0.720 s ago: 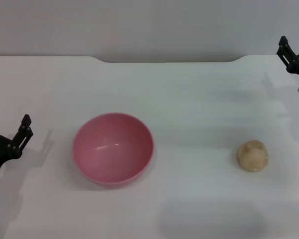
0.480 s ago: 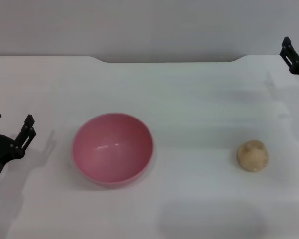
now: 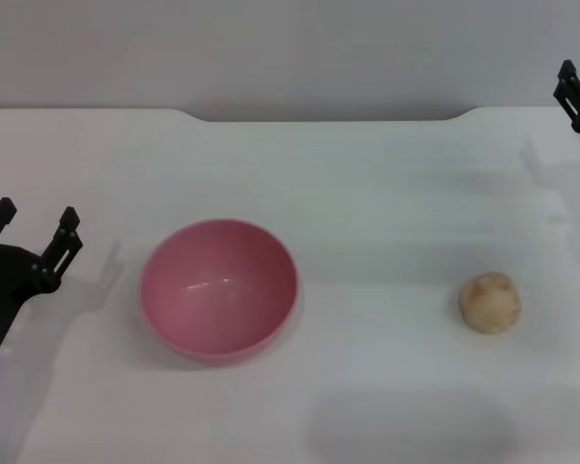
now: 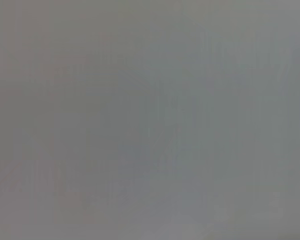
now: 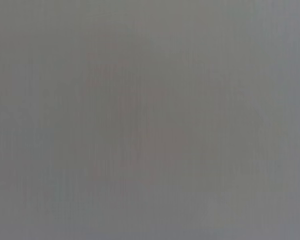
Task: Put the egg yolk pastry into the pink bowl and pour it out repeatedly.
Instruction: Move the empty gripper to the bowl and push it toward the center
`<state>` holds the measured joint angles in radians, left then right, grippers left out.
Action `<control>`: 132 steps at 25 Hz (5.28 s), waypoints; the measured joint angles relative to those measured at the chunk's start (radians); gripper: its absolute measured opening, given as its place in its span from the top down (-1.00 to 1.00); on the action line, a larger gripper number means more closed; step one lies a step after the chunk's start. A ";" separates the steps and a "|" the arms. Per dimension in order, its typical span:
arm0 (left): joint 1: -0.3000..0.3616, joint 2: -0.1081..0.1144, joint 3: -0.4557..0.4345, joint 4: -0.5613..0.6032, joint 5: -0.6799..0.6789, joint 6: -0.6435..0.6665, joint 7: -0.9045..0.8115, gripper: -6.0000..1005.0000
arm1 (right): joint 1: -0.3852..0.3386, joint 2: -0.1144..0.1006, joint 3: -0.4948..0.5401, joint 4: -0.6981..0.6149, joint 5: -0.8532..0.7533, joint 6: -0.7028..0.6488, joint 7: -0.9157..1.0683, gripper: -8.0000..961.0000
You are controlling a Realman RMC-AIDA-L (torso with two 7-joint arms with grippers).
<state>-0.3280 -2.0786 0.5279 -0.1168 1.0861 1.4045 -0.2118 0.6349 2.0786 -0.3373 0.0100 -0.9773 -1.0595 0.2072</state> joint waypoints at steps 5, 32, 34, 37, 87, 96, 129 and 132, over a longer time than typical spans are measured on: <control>-0.017 0.000 -0.069 0.001 0.000 -0.025 -0.078 -0.51 | 0.000 0.000 0.000 0.002 0.000 0.002 0.000 -0.58; -0.225 0.133 0.585 1.221 1.187 -0.262 -2.291 -0.51 | 0.005 0.001 -0.003 0.003 -0.002 -0.004 -0.001 -0.58; -0.228 0.109 0.579 1.329 1.308 -0.143 -2.368 -0.51 | 0.007 0.001 -0.002 -0.005 -0.002 -0.004 -0.001 -0.58; -0.212 0.051 0.534 1.534 1.406 0.020 -2.415 -0.51 | 0.007 0.000 -0.002 -0.019 -0.001 -0.004 -0.001 -0.58; -0.311 0.023 0.617 1.321 1.559 0.156 -2.552 -0.50 | -0.017 -0.005 -0.012 -0.160 0.388 0.001 0.006 -0.58; -0.332 0.021 0.647 1.230 1.554 0.130 -2.540 -0.50 | -0.017 -0.005 -0.012 -0.139 0.390 -0.003 0.008 -0.58; -0.360 0.014 0.716 1.134 1.473 0.029 -2.523 0.79 | -0.006 -0.005 -0.012 -0.111 0.386 0.021 0.076 -0.50; -0.359 0.014 0.716 1.135 1.465 0.014 -2.520 0.99 | 0.024 -0.010 -0.013 -0.118 0.380 0.126 0.195 -0.49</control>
<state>-0.6869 -2.0643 1.2439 1.0178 2.5515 1.4190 -2.7316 0.6592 2.0682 -0.3508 -0.1081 -0.5978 -0.9335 0.4027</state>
